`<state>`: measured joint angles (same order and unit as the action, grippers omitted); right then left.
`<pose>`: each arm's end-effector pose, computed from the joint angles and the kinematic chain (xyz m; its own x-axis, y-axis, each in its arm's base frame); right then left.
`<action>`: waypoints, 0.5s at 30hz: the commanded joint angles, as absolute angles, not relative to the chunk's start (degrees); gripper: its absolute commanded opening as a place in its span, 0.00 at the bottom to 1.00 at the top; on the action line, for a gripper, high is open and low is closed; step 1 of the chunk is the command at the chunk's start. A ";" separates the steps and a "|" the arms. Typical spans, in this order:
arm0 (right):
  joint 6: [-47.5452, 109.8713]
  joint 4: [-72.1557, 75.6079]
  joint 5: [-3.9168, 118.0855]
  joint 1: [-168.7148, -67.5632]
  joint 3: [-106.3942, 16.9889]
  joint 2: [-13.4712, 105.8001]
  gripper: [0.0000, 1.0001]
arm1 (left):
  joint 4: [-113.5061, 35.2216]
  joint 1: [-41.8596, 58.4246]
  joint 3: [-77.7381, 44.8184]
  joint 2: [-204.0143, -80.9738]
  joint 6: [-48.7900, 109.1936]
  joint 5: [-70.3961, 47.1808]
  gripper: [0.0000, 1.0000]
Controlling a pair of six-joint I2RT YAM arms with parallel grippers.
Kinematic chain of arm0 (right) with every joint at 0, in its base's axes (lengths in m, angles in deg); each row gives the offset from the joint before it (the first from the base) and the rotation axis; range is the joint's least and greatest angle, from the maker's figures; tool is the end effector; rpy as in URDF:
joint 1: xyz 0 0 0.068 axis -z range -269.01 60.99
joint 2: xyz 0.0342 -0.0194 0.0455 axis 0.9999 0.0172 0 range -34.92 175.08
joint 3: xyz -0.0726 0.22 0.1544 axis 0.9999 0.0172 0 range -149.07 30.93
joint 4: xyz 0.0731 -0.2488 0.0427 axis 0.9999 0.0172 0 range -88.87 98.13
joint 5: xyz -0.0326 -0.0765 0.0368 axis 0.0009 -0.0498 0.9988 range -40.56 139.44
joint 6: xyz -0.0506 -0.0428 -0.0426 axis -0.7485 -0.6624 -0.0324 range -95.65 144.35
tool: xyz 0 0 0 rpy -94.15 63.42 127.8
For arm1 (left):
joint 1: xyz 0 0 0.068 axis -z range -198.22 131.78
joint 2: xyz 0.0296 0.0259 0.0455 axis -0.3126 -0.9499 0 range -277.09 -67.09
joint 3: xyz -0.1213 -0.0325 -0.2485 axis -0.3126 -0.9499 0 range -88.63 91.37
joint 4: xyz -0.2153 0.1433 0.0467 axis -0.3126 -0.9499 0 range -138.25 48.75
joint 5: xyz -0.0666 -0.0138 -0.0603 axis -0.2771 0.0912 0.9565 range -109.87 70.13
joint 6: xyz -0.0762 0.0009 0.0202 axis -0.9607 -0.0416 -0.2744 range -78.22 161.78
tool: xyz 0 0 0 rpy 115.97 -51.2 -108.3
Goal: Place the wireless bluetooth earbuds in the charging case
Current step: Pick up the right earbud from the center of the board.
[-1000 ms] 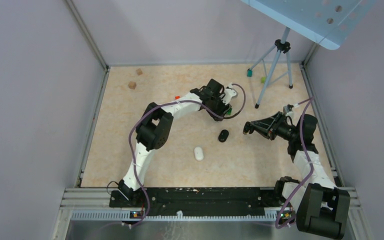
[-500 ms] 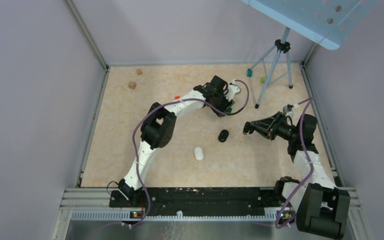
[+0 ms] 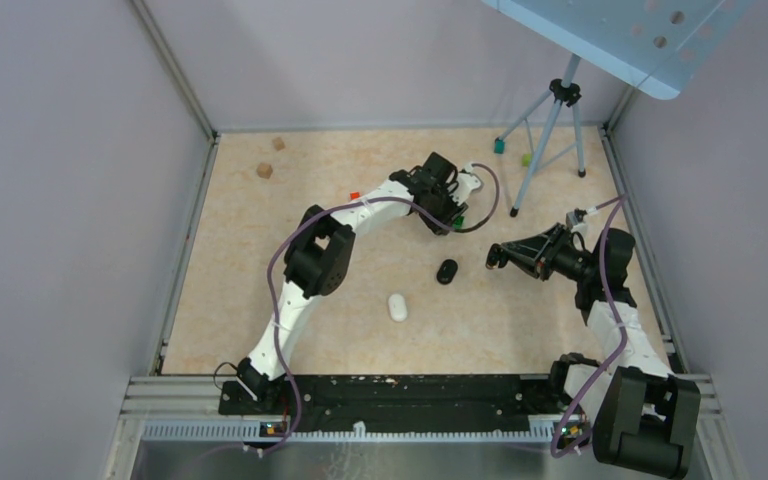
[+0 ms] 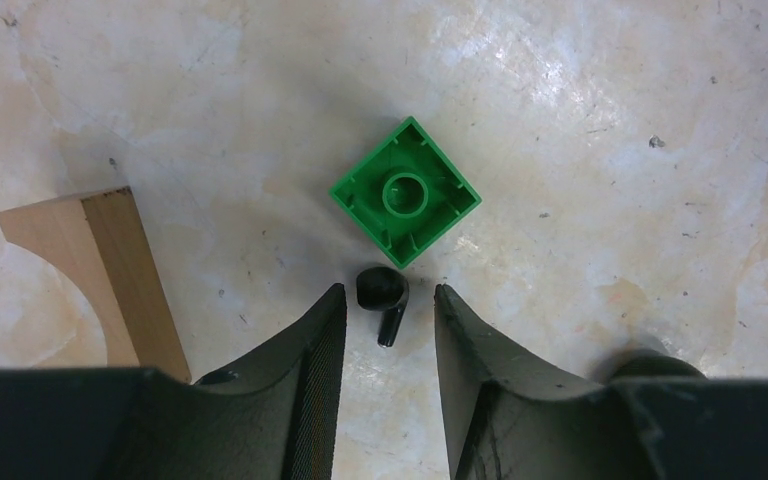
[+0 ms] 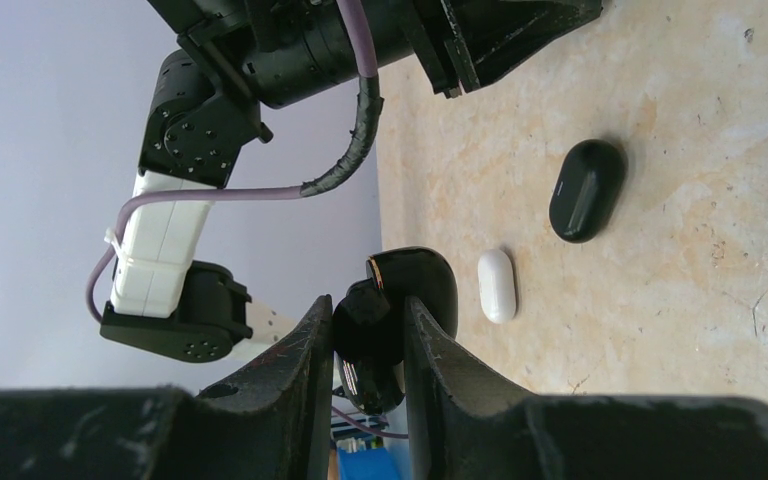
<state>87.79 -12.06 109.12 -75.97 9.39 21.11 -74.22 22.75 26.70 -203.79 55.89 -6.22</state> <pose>0.2149 0.0101 0.2079 -0.7571 0.6390 -0.1362 0.0171 0.2278 0.9736 0.4042 -0.3721 0.1510 -0.4145 0.6736 -0.6120 0.8682 0.4943 -0.0439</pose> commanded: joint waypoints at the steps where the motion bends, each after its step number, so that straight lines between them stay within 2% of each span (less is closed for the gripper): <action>1: 87.10 -13.28 109.80 -75.40 6.18 21.17 0.00 | -76.11 23.09 28.25 -204.40 56.92 -5.90 0.43; 7: 86.99 -13.19 109.74 -75.44 6.24 21.18 0.00 | -76.14 23.28 27.43 -204.35 57.64 -5.34 0.39; 15: 87.04 -13.20 109.80 -75.41 6.04 21.16 0.00 | -75.14 23.57 27.83 -205.22 57.09 -5.33 0.41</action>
<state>87.77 -12.06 109.12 -75.97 9.37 21.11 -75.75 23.15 26.70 -203.88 56.90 -6.07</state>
